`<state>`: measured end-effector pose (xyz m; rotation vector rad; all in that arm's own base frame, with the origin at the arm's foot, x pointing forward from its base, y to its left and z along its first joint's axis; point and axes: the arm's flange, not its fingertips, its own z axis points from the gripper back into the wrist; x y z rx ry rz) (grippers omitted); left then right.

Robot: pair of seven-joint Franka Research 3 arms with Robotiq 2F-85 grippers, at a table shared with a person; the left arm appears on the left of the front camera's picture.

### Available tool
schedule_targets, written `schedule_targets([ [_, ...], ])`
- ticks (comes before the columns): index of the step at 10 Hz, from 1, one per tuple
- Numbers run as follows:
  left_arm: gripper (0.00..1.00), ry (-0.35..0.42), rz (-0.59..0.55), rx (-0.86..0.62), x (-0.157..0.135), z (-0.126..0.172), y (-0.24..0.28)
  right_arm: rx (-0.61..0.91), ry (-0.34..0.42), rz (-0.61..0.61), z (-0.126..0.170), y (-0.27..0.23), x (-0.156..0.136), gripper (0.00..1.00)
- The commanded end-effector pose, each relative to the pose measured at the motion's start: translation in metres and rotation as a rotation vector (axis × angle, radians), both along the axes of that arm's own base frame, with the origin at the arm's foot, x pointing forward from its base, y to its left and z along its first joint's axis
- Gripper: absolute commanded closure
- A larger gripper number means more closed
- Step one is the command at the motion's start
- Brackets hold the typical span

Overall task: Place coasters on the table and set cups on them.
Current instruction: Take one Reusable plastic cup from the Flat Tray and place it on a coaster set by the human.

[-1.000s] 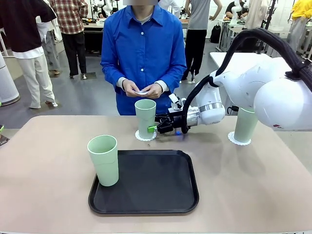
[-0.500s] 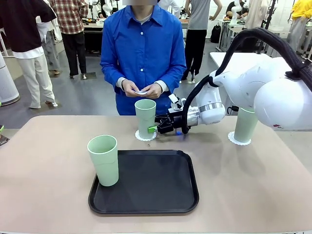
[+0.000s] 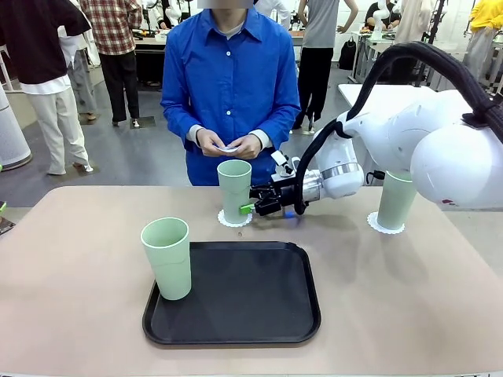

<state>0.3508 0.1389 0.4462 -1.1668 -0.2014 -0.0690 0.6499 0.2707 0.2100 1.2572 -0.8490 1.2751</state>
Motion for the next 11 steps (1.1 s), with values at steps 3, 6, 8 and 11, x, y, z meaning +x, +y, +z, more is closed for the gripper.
schedule_targets([
  [3,0.00,-0.009,-0.002,-0.012,-0.001,0.001,0.000,-0.057,0.004,0.000,0.012,-0.007,0.005,0.00],
  [6,0.00,-0.009,-0.002,-0.012,-0.001,0.001,0.000,-0.073,-0.004,-0.014,0.021,-0.018,0.004,0.00],
  [8,0.00,-0.009,-0.002,-0.012,-0.001,0.001,0.000,-0.111,-0.024,-0.036,0.034,-0.030,0.001,0.00],
  [11,0.00,-0.009,-0.002,-0.012,-0.001,0.001,0.000,-0.237,-0.076,-0.100,0.079,-0.048,-0.015,0.00],
])
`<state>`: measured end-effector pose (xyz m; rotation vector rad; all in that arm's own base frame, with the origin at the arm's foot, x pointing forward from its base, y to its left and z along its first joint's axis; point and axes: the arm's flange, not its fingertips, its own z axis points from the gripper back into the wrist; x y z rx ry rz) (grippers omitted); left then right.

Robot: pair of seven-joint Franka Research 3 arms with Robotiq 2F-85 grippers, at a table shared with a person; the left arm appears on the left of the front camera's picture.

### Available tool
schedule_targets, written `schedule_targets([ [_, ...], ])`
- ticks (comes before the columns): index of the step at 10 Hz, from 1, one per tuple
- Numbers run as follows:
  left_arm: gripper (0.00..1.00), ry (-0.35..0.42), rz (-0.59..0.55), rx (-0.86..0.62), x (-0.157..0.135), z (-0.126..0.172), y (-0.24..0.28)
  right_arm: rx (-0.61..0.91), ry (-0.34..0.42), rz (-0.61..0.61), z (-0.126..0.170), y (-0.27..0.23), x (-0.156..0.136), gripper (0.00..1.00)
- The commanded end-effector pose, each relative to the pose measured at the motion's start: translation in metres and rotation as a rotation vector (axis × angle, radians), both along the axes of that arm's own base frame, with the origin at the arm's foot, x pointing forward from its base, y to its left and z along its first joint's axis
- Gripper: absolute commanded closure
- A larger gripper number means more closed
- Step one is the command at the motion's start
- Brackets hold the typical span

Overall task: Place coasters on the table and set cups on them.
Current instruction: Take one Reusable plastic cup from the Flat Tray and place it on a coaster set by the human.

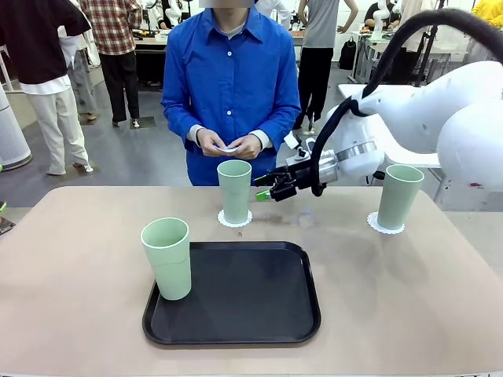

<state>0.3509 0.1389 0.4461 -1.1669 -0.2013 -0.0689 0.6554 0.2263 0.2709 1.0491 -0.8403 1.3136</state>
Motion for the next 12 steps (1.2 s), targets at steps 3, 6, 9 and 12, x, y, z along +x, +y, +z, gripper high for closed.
schedule_targets([
  [3,0.00,-0.010,-0.002,-0.011,-0.002,0.001,0.000,-0.276,0.016,-0.113,0.099,-0.015,-0.050,0.00],
  [6,0.00,-0.010,-0.002,-0.011,-0.002,0.001,0.000,-0.484,0.144,-0.499,0.170,-0.007,-0.105,0.00],
  [9,0.00,-0.010,-0.002,-0.011,-0.002,0.001,0.000,-0.709,0.231,-0.628,0.208,0.017,-0.167,0.00],
  [12,0.00,-0.010,-0.002,-0.011,-0.002,0.001,0.000,-0.861,0.245,-0.608,0.237,0.050,-0.216,0.00],
])
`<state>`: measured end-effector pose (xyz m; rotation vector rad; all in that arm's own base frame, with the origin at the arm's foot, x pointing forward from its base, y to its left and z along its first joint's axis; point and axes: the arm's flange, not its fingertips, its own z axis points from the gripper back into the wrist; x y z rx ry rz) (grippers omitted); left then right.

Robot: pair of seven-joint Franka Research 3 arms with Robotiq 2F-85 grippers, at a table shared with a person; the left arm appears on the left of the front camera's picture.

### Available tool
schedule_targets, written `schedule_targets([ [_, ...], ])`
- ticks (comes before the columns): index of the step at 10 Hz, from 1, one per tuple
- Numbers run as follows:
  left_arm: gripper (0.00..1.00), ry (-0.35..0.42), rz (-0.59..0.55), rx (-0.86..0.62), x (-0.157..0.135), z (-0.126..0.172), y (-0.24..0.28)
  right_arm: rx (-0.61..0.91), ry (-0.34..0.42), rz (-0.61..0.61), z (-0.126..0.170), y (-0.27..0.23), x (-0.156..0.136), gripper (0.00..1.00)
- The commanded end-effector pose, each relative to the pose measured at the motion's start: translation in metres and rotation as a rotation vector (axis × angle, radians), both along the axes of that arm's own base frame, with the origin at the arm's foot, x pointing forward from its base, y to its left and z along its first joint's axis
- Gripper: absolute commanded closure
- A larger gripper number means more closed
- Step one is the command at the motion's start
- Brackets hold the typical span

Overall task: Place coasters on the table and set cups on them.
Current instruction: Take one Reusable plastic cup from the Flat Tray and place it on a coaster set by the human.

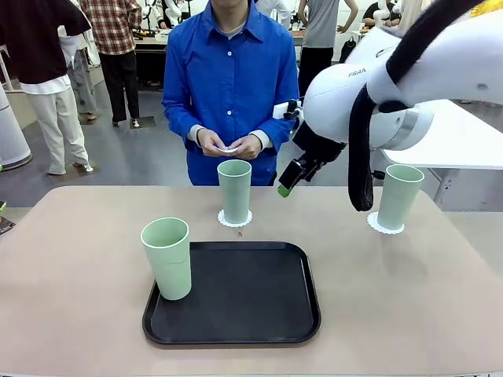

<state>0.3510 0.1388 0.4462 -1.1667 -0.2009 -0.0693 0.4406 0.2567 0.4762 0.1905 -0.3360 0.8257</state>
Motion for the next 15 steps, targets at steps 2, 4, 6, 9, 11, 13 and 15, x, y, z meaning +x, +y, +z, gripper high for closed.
schedule_targets([
  [2,0.00,-0.010,-0.002,-0.012,-0.002,0.001,0.000,-0.036,0.079,0.027,0.050,0.022,-0.001,0.00],
  [4,0.00,-0.010,-0.002,-0.012,-0.002,0.001,0.000,-0.086,0.117,0.010,0.053,0.015,0.009,0.00],
  [6,0.00,-0.010,-0.002,-0.012,-0.002,0.001,0.000,-0.021,0.076,0.033,0.055,0.024,-0.014,0.00],
  [9,0.00,-0.010,-0.002,-0.012,-0.002,0.001,0.000,-0.021,0.076,0.033,0.055,0.024,-0.014,0.00],
  [11,0.00,-0.010,-0.002,-0.012,-0.002,0.001,0.000,-0.021,0.076,0.033,0.055,0.024,-0.014,0.00],
  [13,0.00,-0.010,-0.002,-0.012,-0.002,0.001,0.000,-0.021,0.076,0.033,0.055,0.024,-0.014,0.00],
  [15,0.00,-0.010,-0.002,-0.012,-0.002,0.001,0.000,-0.021,0.076,0.033,0.055,0.024,-0.014,0.00],
])
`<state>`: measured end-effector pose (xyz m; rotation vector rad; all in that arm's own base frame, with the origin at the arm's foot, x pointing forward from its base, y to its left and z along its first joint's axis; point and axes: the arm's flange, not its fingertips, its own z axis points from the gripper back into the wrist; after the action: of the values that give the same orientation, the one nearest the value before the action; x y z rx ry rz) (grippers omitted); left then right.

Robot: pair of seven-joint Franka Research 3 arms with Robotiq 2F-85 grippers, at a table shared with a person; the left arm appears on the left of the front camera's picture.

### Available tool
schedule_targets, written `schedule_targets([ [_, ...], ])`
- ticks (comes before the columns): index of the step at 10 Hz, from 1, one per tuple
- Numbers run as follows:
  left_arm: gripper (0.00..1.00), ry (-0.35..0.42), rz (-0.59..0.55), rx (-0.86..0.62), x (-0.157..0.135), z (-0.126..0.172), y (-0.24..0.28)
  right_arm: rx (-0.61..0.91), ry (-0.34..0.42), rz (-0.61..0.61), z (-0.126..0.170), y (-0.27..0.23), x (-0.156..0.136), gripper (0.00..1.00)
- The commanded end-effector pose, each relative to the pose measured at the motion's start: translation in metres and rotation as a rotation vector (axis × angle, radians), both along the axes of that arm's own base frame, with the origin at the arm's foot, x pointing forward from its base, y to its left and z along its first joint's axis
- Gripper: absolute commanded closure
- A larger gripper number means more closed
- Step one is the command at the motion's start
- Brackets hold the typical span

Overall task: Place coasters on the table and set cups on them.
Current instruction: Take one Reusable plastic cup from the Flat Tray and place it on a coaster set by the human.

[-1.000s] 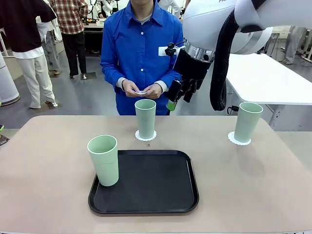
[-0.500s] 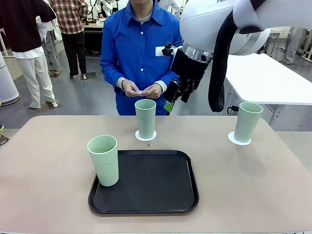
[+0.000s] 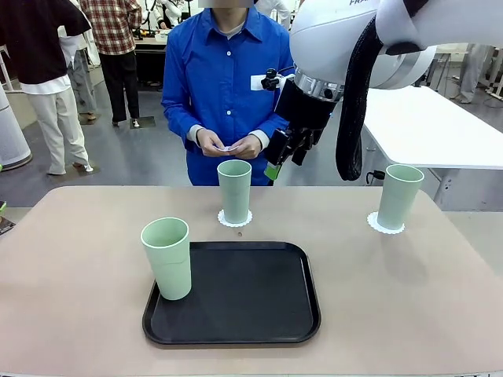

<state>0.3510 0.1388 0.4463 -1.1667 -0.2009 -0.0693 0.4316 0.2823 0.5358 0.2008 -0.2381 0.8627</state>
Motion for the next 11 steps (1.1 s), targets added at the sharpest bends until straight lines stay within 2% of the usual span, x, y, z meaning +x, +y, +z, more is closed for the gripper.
schedule_targets([
  [1,0.00,-0.010,-0.002,-0.012,-0.002,0.001,0.000,0.013,-0.009,-0.011,-0.004,-0.001,-0.005,0.00],
  [3,0.00,-0.010,-0.002,-0.012,-0.002,0.001,0.000,0.000,0.000,0.000,0.000,0.000,0.000,0.00],
  [5,0.00,-0.010,-0.002,-0.012,-0.002,0.001,0.000,0.034,0.054,-0.175,0.001,-0.061,0.005,0.00],
  [7,0.00,-0.010,-0.002,-0.012,-0.002,0.001,0.000,0.059,0.049,-0.405,0.005,-0.142,0.006,0.00],
  [9,0.00,-0.010,-0.002,-0.012,-0.002,0.001,0.000,0.070,0.052,-0.584,0.004,-0.213,-0.012,0.00],
  [11,0.00,-0.010,-0.002,-0.012,-0.002,0.001,0.000,0.065,0.070,-0.694,0.002,-0.263,-0.028,0.00],
])
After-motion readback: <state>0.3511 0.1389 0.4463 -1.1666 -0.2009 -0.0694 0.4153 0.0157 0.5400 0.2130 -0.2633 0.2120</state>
